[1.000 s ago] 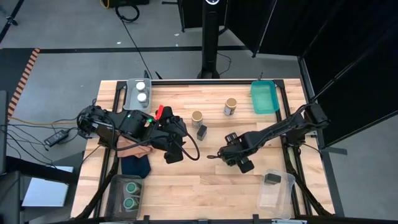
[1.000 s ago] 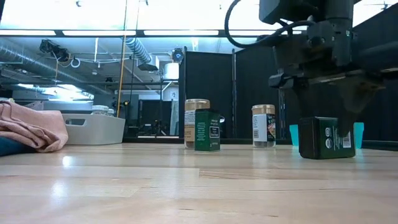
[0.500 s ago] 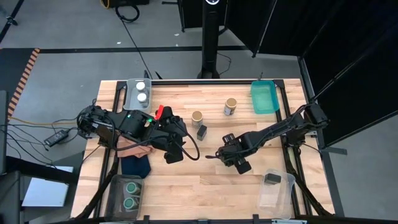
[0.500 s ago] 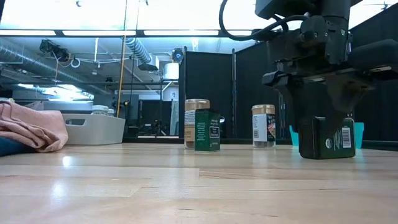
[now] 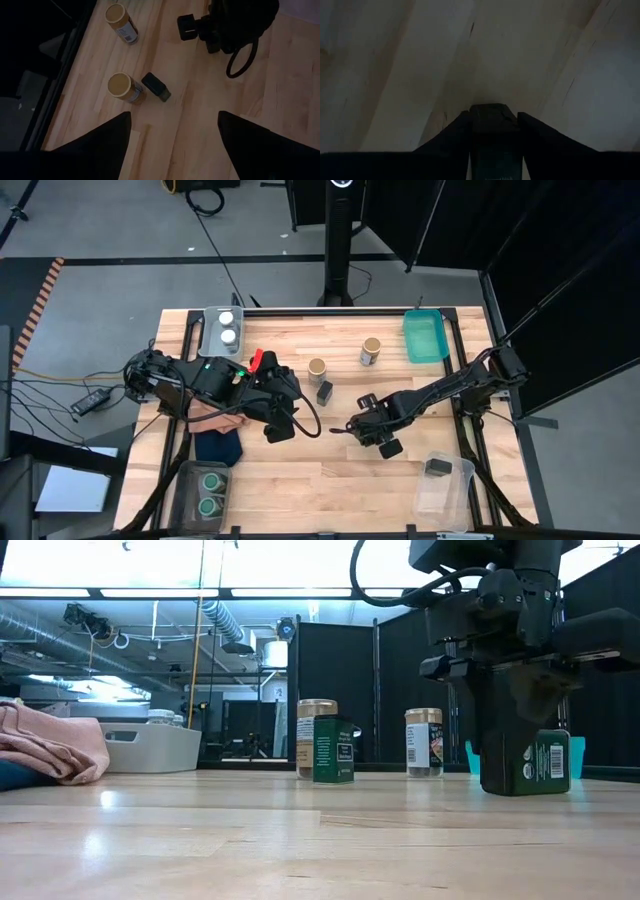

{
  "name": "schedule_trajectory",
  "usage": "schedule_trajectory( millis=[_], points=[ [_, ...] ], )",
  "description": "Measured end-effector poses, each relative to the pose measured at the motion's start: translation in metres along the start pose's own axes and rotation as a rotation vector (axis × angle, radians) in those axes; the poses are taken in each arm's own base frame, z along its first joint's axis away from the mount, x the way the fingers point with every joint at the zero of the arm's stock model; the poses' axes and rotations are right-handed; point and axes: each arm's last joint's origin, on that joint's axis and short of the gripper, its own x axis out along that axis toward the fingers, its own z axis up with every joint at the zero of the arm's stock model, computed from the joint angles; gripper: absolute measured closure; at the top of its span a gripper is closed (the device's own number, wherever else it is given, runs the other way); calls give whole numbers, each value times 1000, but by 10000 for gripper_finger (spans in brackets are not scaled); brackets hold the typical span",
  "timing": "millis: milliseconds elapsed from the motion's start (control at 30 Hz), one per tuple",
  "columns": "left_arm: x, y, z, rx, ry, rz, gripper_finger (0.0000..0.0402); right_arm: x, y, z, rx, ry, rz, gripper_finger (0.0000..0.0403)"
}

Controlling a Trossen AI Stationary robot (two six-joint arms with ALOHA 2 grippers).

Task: Sort spices by type
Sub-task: Put bottom black spice can into the transparent bin

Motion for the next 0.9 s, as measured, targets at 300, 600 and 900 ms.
schedule_trajectory(
  millis=[300,600,900],
  points=[
    [0,0,0,0,0,0,99,-1,-2,0,54,4,-47,252],
    [0,0,0,0,0,0,99,-28,-6,13,188,-170,-103,257],
    [0,1,1,0,-26,51,99,-82,-12,-3,460,-583,-252,257]
  ],
)
